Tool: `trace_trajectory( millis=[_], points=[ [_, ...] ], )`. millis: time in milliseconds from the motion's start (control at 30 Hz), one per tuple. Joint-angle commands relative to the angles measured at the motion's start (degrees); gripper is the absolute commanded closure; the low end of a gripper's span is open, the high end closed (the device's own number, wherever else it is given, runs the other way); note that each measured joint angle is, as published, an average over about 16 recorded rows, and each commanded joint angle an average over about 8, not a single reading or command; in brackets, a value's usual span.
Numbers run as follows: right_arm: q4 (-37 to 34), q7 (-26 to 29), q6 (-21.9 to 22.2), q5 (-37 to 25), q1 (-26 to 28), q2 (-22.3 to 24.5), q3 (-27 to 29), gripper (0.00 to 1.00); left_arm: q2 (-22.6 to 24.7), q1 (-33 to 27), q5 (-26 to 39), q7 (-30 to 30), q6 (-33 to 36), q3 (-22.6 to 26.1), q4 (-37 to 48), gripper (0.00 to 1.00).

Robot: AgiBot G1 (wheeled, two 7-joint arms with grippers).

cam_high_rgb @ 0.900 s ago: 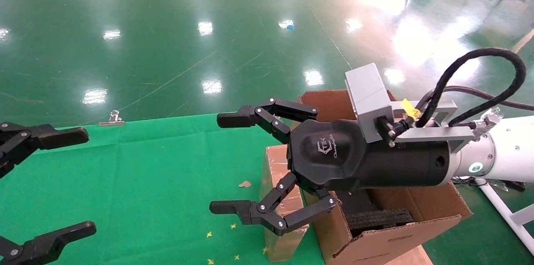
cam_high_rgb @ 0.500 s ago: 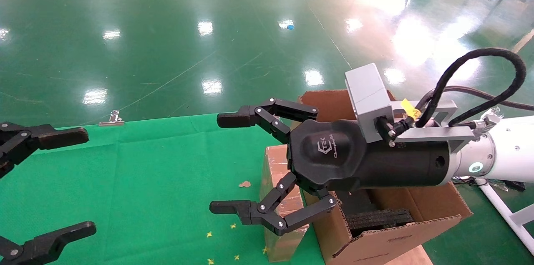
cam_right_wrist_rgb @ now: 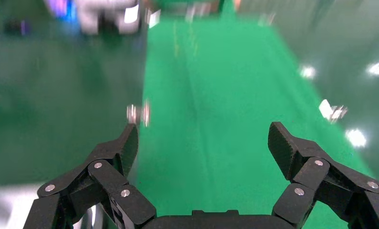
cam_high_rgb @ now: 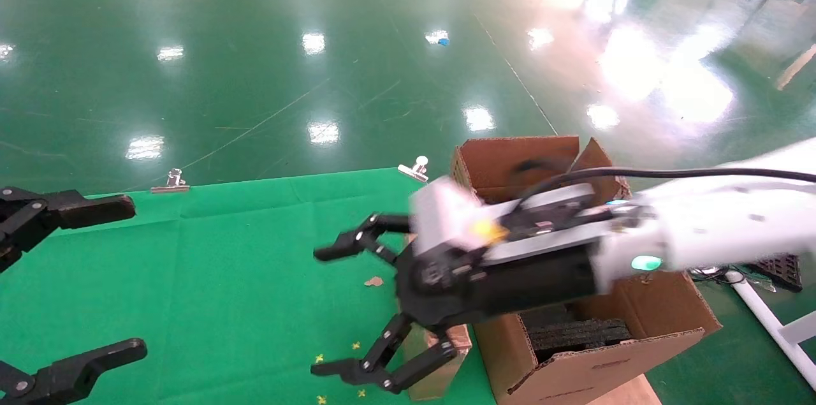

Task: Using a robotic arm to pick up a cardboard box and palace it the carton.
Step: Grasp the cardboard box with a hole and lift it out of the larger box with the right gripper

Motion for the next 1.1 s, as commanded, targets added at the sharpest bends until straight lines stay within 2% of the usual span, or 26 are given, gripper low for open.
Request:
trace_trajectory(
  millis=[33, 200, 367, 567, 767, 933, 1100],
  points=[
    [0.58, 1.52, -0.85, -5.92, 3.37, -1.78, -2.99, 0.00, 0.00, 0.00, -0.01, 0.01, 0.00, 0.01, 0.00, 0.00],
    [0.72, 5.34, -2.52, -16.25, 11.37, -6.85, -10.75, 0.00, -0.01, -0.01, -0.02, 0.02, -0.01, 0.03, 0.00, 0.00],
    [0.68, 11.19, -3.58, -21.41, 19.83, -9.99, -18.59, 0.00, -0.02, -0.01, -0.04, 0.03, -0.02, 0.05, 0.01, 0.00],
    [0.62, 19.12, -4.32, -21.57, 32.25, -11.16, -29.86, 0.00, -0.03, -0.02, -0.05, 0.04, -0.03, 0.08, 0.01, 0.00],
    [0.71, 23.85, -4.10, -20.86, 42.55, -11.29, -41.41, 0.00, -0.04, -0.03, -0.07, 0.05, -0.04, 0.10, 0.01, 0.00],
    [0.81, 25.99, -3.60, -20.71, 47.48, -12.10, -49.85, 0.00, -0.05, -0.03, -0.08, 0.06, -0.05, 0.13, 0.01, 0.00],
    [0.86, 27.71, -2.74, -20.17, 49.27, -12.96, -55.81, 0.00, -0.06, -0.03, -0.10, 0.07, -0.06, 0.15, 0.01, 0.00]
  ],
)
